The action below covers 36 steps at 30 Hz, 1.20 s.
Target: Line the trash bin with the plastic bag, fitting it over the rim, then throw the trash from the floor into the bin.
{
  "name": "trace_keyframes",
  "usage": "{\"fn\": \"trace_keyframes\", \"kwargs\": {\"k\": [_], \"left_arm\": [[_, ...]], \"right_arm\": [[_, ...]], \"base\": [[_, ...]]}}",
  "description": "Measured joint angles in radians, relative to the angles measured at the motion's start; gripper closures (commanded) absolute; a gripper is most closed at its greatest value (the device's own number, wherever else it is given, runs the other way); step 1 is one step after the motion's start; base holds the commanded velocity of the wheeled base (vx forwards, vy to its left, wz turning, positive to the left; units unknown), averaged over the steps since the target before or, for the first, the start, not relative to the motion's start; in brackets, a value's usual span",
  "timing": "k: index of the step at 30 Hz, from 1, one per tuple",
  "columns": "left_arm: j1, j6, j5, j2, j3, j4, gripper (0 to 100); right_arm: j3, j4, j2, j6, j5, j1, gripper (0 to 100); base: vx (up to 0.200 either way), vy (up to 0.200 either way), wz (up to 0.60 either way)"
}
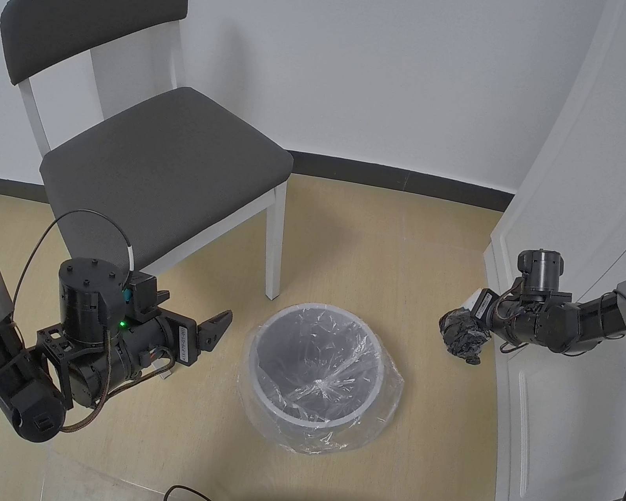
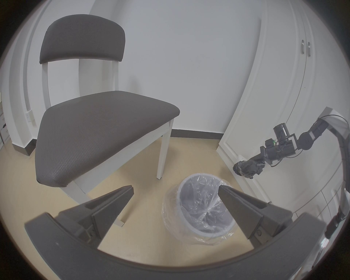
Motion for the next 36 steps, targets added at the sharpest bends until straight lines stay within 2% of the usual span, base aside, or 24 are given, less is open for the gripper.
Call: {"fn": "trace_keyframes", "kwargs": {"k": [10,17,22,26,29,36], "left_arm": [[-0.005,0.003,0.002,-0.025,0.01,0.0,0],[-0.009,0.012,0.0,-0.044,0.016,0.0,0],[-0.012,0.014,0.0,-0.052,0.021,0.0,0],[-0.019,0.014,0.0,-0.058,0.026,0.0,0],[-0.021,0.015,0.0,-0.061,0.027,0.0,0],[-0.023,0.016,0.0,-0.064,0.028,0.0,0]], "right_arm": [[0.113,-0.09,-0.156,-0.001,-0.001,0.055,100],[0.227,-0.164,-0.264,-0.002,-0.001,0.16,100],[0.289,-0.233,-0.296,0.0,-0.003,0.29,100],[0.316,-0.271,-0.293,0.012,-0.009,0.355,100],[0.317,-0.279,-0.281,0.036,-0.01,0.386,100],[0.279,-0.299,-0.244,0.154,-0.012,0.437,100]], "base": [[0.0,0.0,0.0],[0.0,0.0,0.0],[0.0,0.0,0.0],[0.0,0.0,0.0],[0.0,0.0,0.0],[0.0,0.0,0.0]]}}
